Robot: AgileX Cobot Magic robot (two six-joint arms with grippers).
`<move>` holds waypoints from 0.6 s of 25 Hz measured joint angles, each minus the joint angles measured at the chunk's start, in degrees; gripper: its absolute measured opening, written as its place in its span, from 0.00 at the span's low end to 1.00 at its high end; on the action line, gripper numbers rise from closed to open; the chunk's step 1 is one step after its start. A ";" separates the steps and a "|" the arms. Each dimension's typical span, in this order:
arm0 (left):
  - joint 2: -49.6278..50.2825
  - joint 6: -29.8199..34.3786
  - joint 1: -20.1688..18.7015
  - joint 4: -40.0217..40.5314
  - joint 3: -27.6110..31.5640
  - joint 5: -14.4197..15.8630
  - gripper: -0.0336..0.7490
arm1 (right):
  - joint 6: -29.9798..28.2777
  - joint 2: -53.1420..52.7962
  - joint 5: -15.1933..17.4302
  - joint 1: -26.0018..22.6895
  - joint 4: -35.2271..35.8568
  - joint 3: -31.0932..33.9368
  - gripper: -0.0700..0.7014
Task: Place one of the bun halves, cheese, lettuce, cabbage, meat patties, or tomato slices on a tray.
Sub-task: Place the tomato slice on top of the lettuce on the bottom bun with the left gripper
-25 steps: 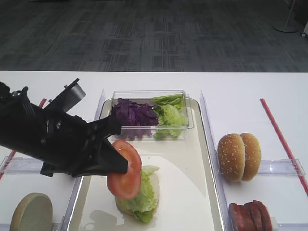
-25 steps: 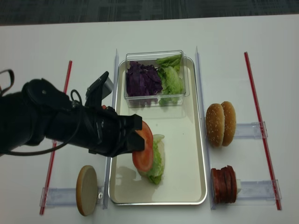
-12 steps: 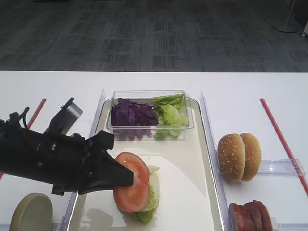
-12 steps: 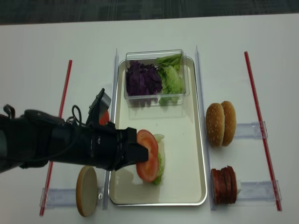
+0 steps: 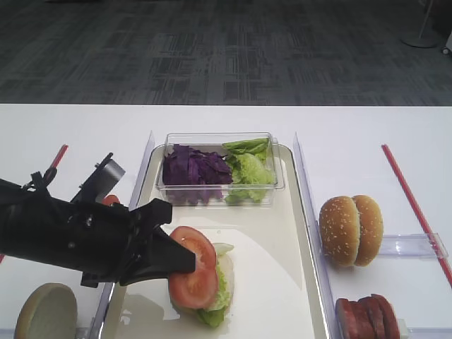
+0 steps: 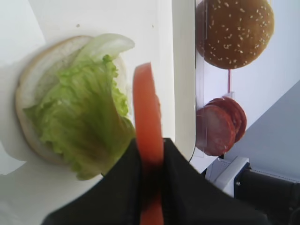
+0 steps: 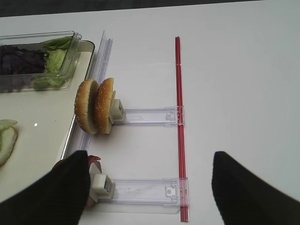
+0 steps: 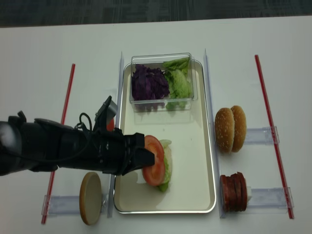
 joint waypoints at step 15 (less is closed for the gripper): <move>0.00 0.12 0.00 -4.95 0.00 -1.62 0.12 | -0.22 0.00 0.00 0.00 0.00 0.00 0.82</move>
